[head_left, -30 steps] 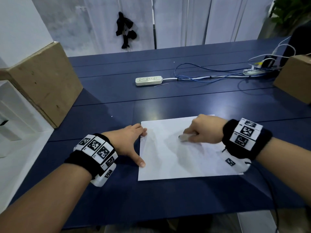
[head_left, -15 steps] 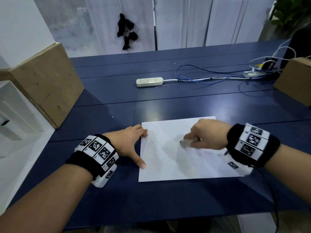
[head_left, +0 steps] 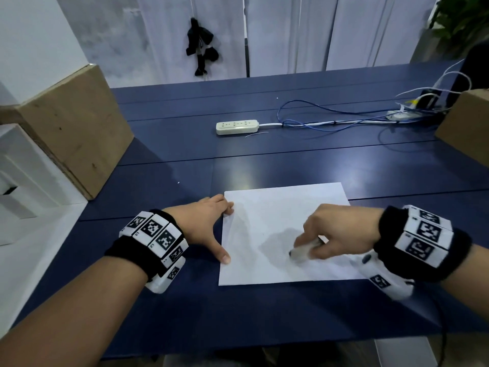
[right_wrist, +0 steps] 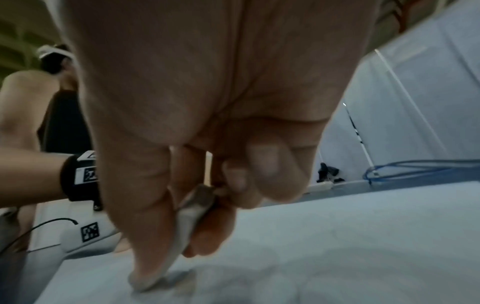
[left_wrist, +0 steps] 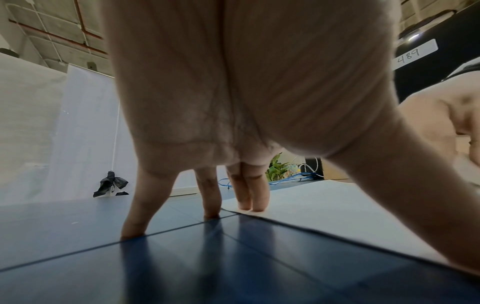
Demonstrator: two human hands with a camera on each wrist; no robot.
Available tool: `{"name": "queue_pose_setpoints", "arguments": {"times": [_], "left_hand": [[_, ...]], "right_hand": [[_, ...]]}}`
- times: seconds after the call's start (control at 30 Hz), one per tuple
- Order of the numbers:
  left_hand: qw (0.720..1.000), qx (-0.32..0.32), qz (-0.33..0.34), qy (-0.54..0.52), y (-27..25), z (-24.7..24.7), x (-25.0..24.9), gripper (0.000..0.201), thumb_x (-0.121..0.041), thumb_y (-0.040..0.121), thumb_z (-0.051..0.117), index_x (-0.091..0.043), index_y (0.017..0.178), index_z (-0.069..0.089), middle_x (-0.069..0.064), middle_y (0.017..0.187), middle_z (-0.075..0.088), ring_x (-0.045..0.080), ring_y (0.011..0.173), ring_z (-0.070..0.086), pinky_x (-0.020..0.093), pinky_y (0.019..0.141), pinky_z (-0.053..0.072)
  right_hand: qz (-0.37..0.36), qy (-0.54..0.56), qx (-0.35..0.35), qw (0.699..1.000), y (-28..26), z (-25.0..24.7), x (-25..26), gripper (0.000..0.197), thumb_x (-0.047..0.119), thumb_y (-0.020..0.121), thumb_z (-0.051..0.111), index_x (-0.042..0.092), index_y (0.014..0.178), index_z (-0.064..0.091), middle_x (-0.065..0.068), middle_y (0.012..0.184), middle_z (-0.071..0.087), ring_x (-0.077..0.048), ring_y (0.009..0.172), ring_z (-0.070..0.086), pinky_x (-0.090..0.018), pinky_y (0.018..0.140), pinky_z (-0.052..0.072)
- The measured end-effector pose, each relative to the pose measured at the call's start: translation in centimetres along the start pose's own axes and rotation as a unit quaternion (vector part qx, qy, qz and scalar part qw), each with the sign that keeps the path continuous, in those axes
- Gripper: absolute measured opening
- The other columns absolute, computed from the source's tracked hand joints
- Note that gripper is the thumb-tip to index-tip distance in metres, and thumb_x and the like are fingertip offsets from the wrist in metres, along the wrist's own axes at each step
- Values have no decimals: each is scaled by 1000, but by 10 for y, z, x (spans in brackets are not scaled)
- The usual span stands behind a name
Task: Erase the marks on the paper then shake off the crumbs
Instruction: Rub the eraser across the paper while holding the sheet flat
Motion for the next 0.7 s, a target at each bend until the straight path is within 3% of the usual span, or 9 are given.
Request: {"name": "queue_pose_setpoints", "arguments": {"times": [0.07,0.13,0.2,0.27,0.33,0.4,0.5,0.6,0.7], "left_hand": [[1000,1,1,0,0,0,0,113,-61,53,89,-22,144,34,-26,120,25,5,130,32,25,111,30],[1000,2,-1,0,0,0,-1,113,-61,53,89,-22,143,34,-26,120,25,4,127,32,24,110,31],[1000,3,-1,-1,0,0,-1,113,-62,52,89,-22,143,35,-26,120,25,4,127,32,24,109,30],[1000,2,-2,0,0,0,0,114,-62,52,89,-22,143,35,-26,121,25,5,129,32,24,110,30],[1000,0,-3,0,0,0,0,114,-62,52,89,-22,144,35,-27,122,25,5,131,32,24,111,30],[1000,-1,-4,-2,-1,0,0,114,-62,52,89,-22,144,34,-27,122,25,5,131,32,24,110,30],[1000,0,-4,0,0,0,-1,113,-62,52,89,-22,143,35,-26,122,26,5,130,33,25,111,31],[1000,2,-6,4,-1,0,-2,112,-62,52,89,-22,142,35,-25,123,27,6,130,34,27,111,31],[1000,1,-9,10,-2,0,-3,112,-62,53,88,-23,143,35,-22,132,30,7,131,33,28,112,32]], "right_hand": [[4,2,-8,1000,1,-3,-1,31,39,88,56,41,118,65,3,81,66,-13,78,55,-32,75,49],[63,-47,-65,995,9,-14,-15,27,44,90,52,37,111,68,0,75,65,-16,75,55,-31,68,50],[104,-88,-107,985,11,-20,-22,26,46,91,49,27,94,66,0,65,55,-21,73,53,-34,64,50],[101,-92,-104,985,10,-16,-21,24,43,91,50,24,80,59,0,66,55,-23,75,53,-36,66,51],[53,-58,-59,995,2,-6,-11,17,39,89,53,32,96,67,2,79,63,-19,82,56,-35,73,50],[12,-24,-10,1000,-3,-1,-1,32,42,86,52,37,115,65,3,83,64,-15,83,55,-35,75,50],[44,-42,-52,997,7,-10,-10,31,49,87,49,38,109,67,3,74,63,-15,75,55,-33,67,50],[81,-84,-124,985,14,-17,-22,35,55,92,45,28,96,66,-2,63,56,-22,69,55,-38,63,52],[40,-49,-80,995,5,-11,-14,26,42,89,54,36,111,68,-1,75,64,-17,76,56,-34,73,51]]}}
Point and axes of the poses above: each hand's wrist, its own y-axis towards the middle knuckle, its own z-axis out of the palm, x = y × z, the point moved 4 cm from there along y, towards the middle knuckle
